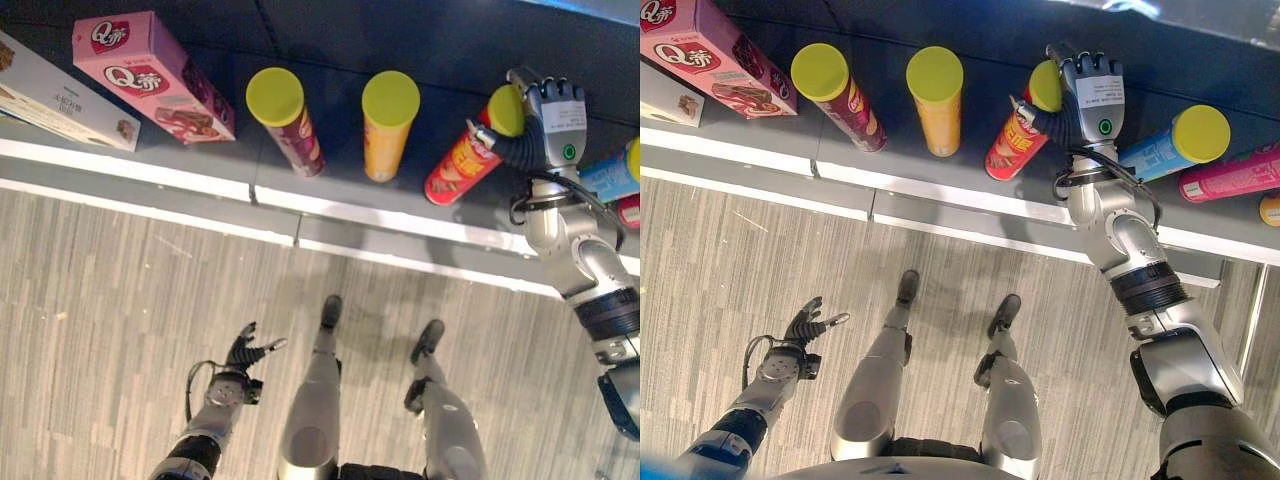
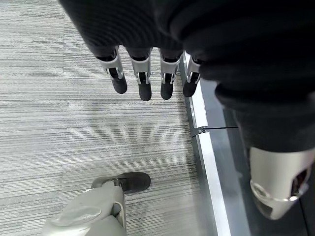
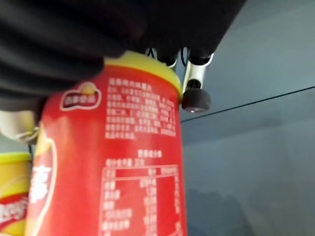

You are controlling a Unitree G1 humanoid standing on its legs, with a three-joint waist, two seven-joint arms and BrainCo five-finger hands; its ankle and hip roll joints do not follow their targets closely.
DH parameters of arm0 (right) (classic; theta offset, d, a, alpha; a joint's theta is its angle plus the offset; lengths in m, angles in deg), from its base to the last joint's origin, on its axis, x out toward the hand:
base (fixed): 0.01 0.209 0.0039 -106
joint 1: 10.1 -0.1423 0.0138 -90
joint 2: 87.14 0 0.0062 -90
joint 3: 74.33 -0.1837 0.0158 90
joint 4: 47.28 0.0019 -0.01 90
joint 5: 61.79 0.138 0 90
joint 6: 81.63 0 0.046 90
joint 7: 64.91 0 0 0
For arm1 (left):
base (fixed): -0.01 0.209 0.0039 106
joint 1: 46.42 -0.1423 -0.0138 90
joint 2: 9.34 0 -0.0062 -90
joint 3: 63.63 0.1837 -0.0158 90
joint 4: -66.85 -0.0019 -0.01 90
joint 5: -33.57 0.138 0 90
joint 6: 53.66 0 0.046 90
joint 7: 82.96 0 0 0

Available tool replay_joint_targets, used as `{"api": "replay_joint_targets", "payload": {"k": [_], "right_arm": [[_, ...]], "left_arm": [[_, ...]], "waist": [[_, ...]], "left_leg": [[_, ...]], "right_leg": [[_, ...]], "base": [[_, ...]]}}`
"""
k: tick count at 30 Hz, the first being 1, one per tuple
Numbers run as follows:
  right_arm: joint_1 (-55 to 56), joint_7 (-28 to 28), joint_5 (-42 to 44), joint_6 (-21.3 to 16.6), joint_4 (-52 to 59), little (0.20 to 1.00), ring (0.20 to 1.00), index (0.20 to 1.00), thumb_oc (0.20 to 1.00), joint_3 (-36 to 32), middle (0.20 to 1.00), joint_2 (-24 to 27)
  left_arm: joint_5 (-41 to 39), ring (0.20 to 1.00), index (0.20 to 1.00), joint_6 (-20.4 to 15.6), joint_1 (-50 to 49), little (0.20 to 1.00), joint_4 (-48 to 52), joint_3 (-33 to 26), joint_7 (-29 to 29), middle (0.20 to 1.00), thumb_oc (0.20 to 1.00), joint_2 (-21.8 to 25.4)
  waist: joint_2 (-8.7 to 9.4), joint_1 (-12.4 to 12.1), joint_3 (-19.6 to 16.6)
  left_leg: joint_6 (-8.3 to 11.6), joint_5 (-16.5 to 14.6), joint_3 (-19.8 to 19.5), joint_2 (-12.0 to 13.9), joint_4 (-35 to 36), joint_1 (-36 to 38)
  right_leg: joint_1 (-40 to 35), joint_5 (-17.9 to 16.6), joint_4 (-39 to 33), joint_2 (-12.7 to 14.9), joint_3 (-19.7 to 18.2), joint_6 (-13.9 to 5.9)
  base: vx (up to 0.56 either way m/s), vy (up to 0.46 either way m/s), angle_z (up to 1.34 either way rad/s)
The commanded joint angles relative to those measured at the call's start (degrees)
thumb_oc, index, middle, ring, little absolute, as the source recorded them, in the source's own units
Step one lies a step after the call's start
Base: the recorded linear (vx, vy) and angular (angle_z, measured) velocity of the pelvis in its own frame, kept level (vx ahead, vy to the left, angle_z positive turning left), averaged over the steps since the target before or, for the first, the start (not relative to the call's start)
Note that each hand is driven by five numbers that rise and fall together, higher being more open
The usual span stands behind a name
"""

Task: Put the goods on the table back onto the shelves and tidy them up.

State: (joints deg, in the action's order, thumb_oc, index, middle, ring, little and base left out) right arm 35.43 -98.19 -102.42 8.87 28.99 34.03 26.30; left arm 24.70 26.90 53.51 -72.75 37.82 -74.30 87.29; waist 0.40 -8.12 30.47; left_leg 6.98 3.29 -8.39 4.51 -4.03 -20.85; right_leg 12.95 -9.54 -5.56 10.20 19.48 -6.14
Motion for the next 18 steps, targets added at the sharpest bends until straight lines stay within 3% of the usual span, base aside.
{"api": "replay_joint_targets", "payload": {"k": [1,18], "right_arm": [[-1.94,-1.37,-1.35,-0.60,3.20,0.200,0.200,0.200,0.200,-0.88,0.200,1.92],[-4.01,-1.26,-1.31,0.65,-1.20,0.200,0.200,0.200,0.200,1.28,0.200,3.19]], "left_arm": [[-1.90,1.000,1.000,-0.62,-0.89,1.000,-1.25,1.62,0.60,1.000,1.000,0.78],[-2.17,1.000,1.000,-0.40,0.46,1.000,-2.53,1.92,0.91,1.000,1.000,0.43]], "waist": [[0.78,0.64,-3.52],[0.61,1.11,-2.97]], "left_leg": [[-1.26,-6.42,1.59,0.68,-3.56,-0.70],[-1.20,-5.76,1.91,0.49,-2.70,-1.06]], "right_leg": [[-1.48,4.97,3.90,6.79,-1.34,-5.95],[-0.30,4.61,4.08,7.13,-1.70,-6.01]], "base": [[0.00,0.000,0.00],[0.00,0.000,0.00]]}}
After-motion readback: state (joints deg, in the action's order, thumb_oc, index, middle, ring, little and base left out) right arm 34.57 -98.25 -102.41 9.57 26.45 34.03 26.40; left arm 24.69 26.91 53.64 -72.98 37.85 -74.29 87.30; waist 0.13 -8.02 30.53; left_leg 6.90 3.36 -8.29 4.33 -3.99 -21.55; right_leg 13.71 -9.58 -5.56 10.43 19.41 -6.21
